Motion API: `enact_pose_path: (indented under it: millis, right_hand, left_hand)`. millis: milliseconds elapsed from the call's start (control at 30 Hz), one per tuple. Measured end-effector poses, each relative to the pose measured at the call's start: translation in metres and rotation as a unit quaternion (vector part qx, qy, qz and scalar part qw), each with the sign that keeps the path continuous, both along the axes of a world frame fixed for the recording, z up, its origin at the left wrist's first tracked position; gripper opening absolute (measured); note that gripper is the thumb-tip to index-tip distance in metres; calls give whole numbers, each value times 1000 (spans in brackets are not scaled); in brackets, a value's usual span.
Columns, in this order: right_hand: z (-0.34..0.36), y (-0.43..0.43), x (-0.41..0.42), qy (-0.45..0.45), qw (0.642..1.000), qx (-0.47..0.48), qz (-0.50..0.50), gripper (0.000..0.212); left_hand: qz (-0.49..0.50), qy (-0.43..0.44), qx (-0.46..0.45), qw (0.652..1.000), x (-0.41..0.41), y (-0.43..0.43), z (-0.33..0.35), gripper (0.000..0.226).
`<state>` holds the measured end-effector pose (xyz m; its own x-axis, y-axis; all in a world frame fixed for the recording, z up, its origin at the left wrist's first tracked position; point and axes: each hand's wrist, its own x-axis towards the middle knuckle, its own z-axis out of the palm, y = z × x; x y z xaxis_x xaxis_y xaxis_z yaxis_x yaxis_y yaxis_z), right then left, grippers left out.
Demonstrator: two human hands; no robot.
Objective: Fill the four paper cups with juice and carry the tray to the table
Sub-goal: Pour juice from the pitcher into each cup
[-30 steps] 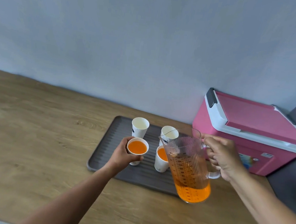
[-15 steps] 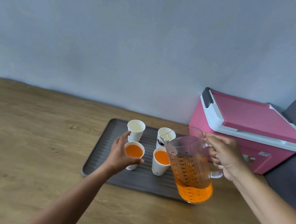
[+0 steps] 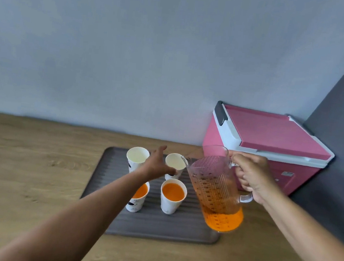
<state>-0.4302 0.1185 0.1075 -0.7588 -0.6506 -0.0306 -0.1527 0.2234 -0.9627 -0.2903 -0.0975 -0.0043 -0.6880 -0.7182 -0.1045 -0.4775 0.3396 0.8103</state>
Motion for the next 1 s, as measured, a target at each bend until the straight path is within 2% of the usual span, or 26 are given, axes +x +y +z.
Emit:
enact_pose_path:
  millis: [167,233,467,700,867,1000]
  right_hand:
    - [2,-2,-1,-1,1000,-4,-5,28]
    - [3,-2,-2,0,1000,-4,-5,32]
    - [6,-3,-6,-2,1000,5,-13,23]
    - [22,-4,-10,7,1000,4,-17,16]
    - [51,-9,-11,36,999,21,8,26]
    - [71,-18,-8,69,996,38,31,25]
  left_hand:
    - [-32,-47,-10,998,-21,-12,-11,114]
    - [-42,-50,-12,998,-26,-12,-15,111]
    - [-32,-30,-24,999,-33,-12,-24,92]
    - [3,85,-33,996,-25,-10,8,81]
    - [-25,153,-49,987,-7,-5,48,77]
    - [-33,173,-46,983,7,0,62,78]
